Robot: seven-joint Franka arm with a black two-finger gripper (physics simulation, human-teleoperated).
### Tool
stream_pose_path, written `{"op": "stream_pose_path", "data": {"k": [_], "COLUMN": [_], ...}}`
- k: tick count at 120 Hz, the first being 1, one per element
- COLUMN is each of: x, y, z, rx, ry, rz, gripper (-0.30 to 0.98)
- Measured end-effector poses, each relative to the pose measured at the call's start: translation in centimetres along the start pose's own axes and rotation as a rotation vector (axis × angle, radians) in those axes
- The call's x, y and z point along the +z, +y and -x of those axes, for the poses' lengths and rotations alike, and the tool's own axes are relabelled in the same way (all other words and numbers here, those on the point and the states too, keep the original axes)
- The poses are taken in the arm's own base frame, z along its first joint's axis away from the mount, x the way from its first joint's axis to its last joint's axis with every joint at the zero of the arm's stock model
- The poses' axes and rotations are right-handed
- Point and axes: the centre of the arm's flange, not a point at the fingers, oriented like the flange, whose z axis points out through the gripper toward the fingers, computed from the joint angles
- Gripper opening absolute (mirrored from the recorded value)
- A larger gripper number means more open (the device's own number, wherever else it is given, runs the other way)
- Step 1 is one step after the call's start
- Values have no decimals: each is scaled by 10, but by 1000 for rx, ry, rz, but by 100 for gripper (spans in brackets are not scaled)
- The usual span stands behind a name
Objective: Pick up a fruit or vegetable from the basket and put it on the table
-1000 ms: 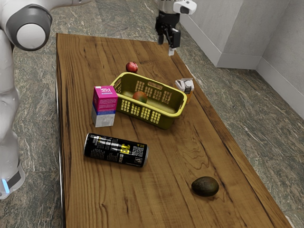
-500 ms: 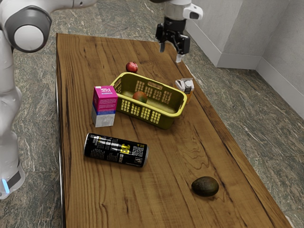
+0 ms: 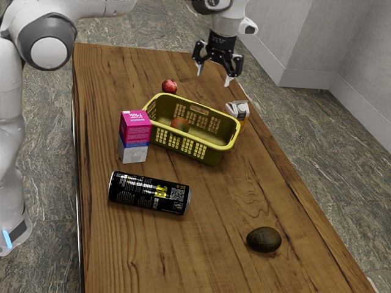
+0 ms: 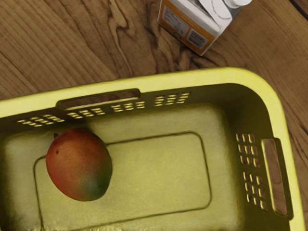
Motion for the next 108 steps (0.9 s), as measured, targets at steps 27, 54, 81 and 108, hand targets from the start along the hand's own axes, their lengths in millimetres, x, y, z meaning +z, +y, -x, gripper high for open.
{"op": "stream_pose_path", "data": {"k": [27, 54, 81, 108], "x": [32, 102, 135, 138], "y": [-3, -38, -41, -40], "z": [-3, 24, 31, 25], "rx": [-93, -156, -184, -198], "ry": [-32, -79, -47, 4], "rz": [-25, -2, 9, 3], "gripper": [69, 69, 69, 69]}}
